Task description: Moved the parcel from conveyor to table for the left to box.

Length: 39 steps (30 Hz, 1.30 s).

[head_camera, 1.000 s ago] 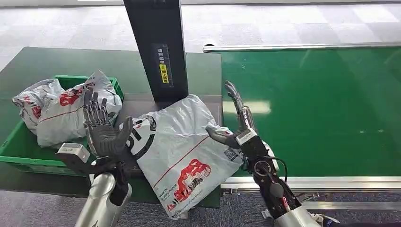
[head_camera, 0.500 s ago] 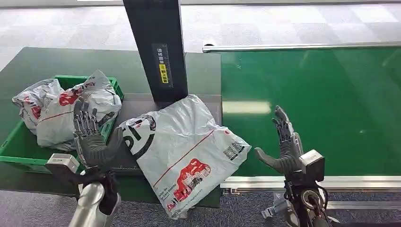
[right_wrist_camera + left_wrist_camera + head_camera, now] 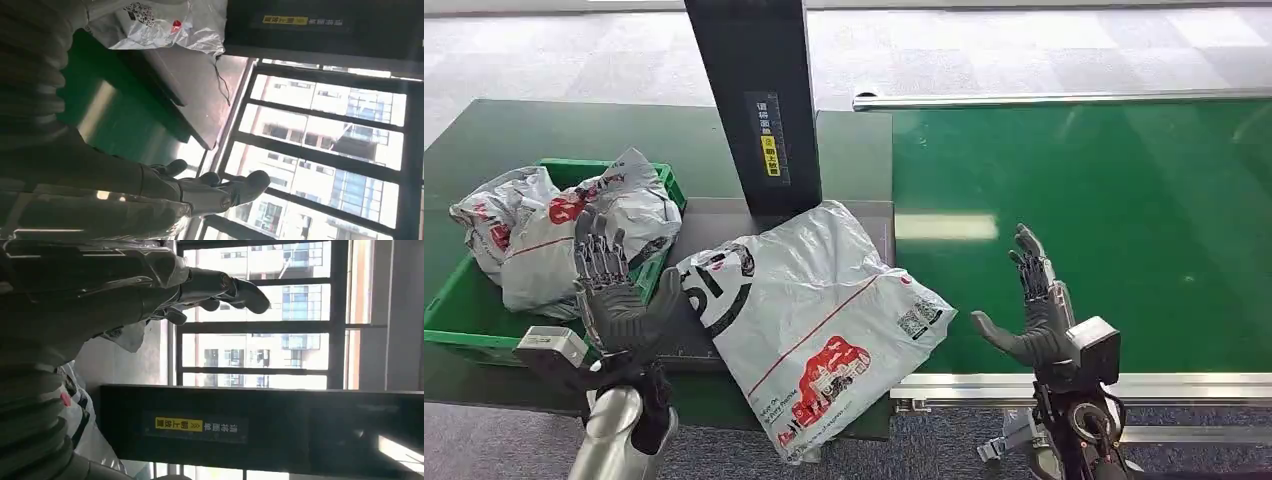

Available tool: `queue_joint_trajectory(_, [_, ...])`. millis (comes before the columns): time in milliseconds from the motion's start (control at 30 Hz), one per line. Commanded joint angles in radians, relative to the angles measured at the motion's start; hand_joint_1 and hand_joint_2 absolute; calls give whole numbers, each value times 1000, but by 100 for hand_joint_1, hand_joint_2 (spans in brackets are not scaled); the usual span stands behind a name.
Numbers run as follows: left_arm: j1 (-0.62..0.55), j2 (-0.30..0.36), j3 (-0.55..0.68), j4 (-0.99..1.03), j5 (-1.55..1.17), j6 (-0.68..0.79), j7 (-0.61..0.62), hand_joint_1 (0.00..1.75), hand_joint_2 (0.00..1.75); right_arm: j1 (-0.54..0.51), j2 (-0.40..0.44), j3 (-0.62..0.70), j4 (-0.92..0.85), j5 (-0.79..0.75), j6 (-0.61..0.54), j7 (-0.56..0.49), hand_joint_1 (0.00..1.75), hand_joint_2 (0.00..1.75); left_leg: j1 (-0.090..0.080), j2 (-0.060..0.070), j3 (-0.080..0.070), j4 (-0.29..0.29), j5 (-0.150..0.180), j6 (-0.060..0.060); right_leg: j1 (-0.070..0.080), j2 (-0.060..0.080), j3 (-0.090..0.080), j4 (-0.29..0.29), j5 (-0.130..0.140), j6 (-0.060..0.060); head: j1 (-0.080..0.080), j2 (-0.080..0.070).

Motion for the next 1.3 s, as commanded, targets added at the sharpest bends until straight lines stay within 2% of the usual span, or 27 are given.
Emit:
queue_joint_trajectory(33, [46,1,42,-10,22,0,3,0,175,31,-3,29,64,-22,4,2,0,175,0,0,3,-2,0,0,0,1,4,-3,0,0,0,0])
queue_joint_trajectory(100, [65,13,46,-10,30,-7,3,0,175,44,1,36,85,-37,-4,5,0,175,0,1,4,-3,0,0,1,1,4,-3,0,0,0,0])
queue_joint_trajectory(133, [89,28,41,-23,30,-14,3,0,175,29,25,15,119,-99,-35,45,0,175,0,1,3,-2,-1,0,0,1,3,-2,0,0,0,0])
queue_joint_trajectory(167, [93,52,17,-20,38,-47,26,0,175,8,25,12,150,-151,-40,92,0,175,0,2,4,-3,-1,0,0,2,4,-3,0,0,0,0])
queue_joint_trajectory(200, [87,76,-13,-8,32,-79,59,0,175,-17,20,5,175,-153,-107,93,0,175,0,4,4,-3,-1,0,0,4,3,-3,0,0,0,0])
queue_joint_trajectory(267, [65,92,-53,31,10,-111,106,0,175,-30,9,-5,189,-196,-113,129,0,175,0,3,4,-3,0,0,0,4,3,-3,1,-1,0,0])
queue_joint_trajectory(367, [24,98,-126,127,-78,-146,201,0,175,-17,15,-21,200,-153,-241,144,0,175,0,-2,2,-3,1,1,0,-2,2,-3,1,0,0,0])
queue_joint_trajectory(400, [0,105,-165,198,-189,-127,259,0,175,18,27,-27,180,-152,-243,142,0,175,0,-2,2,-2,1,0,0,-2,2,-2,0,0,0,0])
queue_joint_trajectory(433, [-18,112,-202,245,-289,-103,298,0,175,41,32,-22,166,-144,-231,146,0,0,0,-3,2,-3,2,0,0,-3,3,-3,0,-1,0,0])
queue_joint_trajectory(467, [-26,110,-215,279,-351,-103,320,0,175,54,45,-24,157,-133,-220,143,0,0,0,-3,2,-2,1,0,0,-3,3,-2,-1,0,0,0])
queue_joint_trajectory(500, [-102,127,-303,386,-643,-116,558,0,175,19,63,-21,181,-60,-213,160,0,0,0,-5,3,-4,2,0,0,-5,5,-3,-1,-1,0,0])
queue_joint_trajectory(600, [-188,79,-275,530,-719,-180,547,0,175,-22,80,-73,221,-41,-210,193,0,0,0,-4,2,-3,2,0,0,-4,3,-3,0,-1,0,0])
queue_joint_trajectory(633, [-207,78,-298,552,-746,-212,536,0,175,-11,76,-89,225,-34,-219,232,0,0,-1,-4,2,-2,2,0,-1,-3,2,-2,0,-1,0,0])
queue_joint_trajectory(700, [-241,67,-328,610,-788,-259,553,0,175,14,72,-115,225,-22,-208,233,0,0,0,-4,2,-2,2,0,0,-4,3,-2,0,-1,0,0])
queue_joint_trajectory(767, [-242,64,-326,616,-788,-261,553,0,175,17,71,-119,226,-20,-205,232,0,0,0,-6,2,-2,2,0,0,-6,3,-2,0,0,0,0])
queue_joint_trajectory(933, [-238,67,-322,615,-790,-261,552,0,175,15,76,-120,222,-17,-204,232,0,0,0,-2,2,-1,0,0,0,-3,3,-1,0,0,0,0])
queue_joint_trajectory(1167, [-291,49,-347,738,-898,-284,608,0,175,52,105,-175,162,33,-182,255,0,0,-1,-4,5,-2,2,1,-1,-5,7,-2,1,0,0,0])
queue_joint_trajectory(1300, [-328,27,-356,860,-1051,-272,718,0,175,67,118,-189,139,64,-169,259,0,0,-1,-5,10,-2,1,1,-1,-5,12,-1,0,0,0,0])
